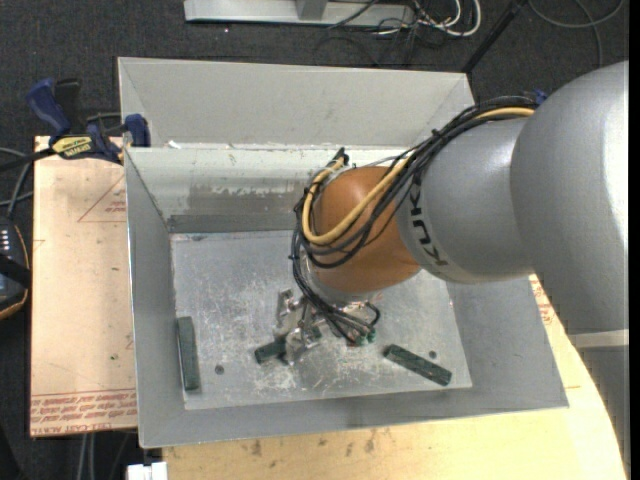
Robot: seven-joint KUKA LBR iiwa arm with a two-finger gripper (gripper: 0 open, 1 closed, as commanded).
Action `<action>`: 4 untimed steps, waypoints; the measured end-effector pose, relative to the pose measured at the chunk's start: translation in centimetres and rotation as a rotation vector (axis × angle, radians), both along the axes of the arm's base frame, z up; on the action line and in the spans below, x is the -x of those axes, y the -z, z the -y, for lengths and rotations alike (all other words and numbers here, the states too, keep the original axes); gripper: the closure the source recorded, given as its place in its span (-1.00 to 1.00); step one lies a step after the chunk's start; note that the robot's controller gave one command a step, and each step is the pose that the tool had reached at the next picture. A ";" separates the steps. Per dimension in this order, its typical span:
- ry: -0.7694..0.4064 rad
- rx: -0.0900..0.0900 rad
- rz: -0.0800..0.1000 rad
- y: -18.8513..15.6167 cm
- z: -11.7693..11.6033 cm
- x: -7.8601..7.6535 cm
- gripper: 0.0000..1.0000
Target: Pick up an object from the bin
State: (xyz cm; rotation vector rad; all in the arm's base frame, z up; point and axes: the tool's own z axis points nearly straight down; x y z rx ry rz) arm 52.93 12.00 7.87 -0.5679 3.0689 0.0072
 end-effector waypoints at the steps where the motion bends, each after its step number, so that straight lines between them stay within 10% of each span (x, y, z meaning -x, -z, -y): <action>1: 0.000 0.002 -0.006 -0.3 0.0 0.1 1.00; 4: 0.001 0.007 -0.020 -5.0 0.0 0.3 1.00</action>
Offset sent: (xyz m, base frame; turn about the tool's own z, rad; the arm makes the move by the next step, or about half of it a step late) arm 0.0000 0.0000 0.0346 0.0000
